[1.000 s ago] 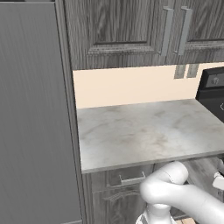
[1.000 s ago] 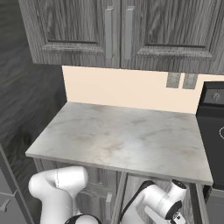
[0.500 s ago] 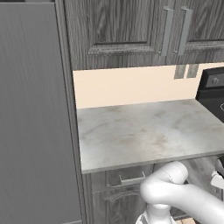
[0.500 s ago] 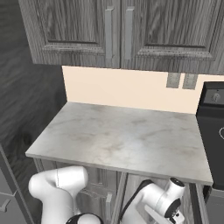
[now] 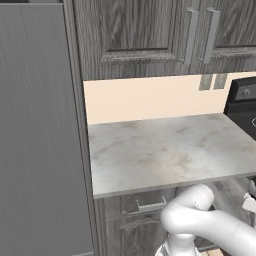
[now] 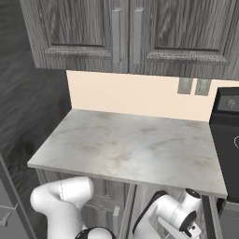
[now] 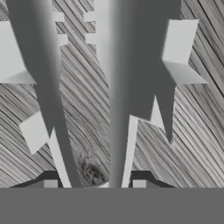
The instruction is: Take the tongs from the drawer on the right and place them on the dining counter next to the tray containing the hot dog.
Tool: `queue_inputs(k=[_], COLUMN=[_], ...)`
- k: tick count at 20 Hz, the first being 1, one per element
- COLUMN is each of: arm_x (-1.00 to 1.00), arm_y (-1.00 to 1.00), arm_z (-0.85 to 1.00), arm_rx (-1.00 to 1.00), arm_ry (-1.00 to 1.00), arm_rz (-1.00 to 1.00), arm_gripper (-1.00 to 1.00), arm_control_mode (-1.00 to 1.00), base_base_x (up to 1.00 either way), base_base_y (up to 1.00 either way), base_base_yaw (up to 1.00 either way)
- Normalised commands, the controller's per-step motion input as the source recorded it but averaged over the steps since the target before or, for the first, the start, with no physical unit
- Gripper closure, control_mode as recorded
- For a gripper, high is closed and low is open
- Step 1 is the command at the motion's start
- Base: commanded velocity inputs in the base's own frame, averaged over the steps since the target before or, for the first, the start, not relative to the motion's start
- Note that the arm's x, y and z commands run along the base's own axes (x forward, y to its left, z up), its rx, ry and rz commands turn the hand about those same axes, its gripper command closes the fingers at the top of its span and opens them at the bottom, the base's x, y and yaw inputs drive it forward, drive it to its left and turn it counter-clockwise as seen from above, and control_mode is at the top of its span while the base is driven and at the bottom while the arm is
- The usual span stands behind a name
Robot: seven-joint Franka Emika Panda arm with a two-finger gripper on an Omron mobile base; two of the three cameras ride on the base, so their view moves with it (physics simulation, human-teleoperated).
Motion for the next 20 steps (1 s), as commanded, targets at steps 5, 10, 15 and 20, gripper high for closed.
queue_inputs(k=[5, 10, 15, 20], arm_x=[-0.22, -0.13, -0.02, -0.31], arm_y=[0.10, 0.00, 0.00, 0.00], arm_z=[-0.11, 0.39, 0.78, 0.62], arm_rx=[0.00, 0.00, 0.00, -0.02], arm_ry=[0.00, 0.00, 0.06, 0.13], arm_rz=[0.00, 0.00, 0.00, 0.00], arm_gripper=[1.00, 1.00, 1.00, 1.00], arm_control_mode=[-1.00, -1.00, -1.00, -1.00], base_base_x=[0.00, 0.00, 0.00, 0.00], base_base_y=[0.00, 0.00, 0.00, 0.00], base_base_yaw=[0.00, 0.00, 0.00, 0.00])
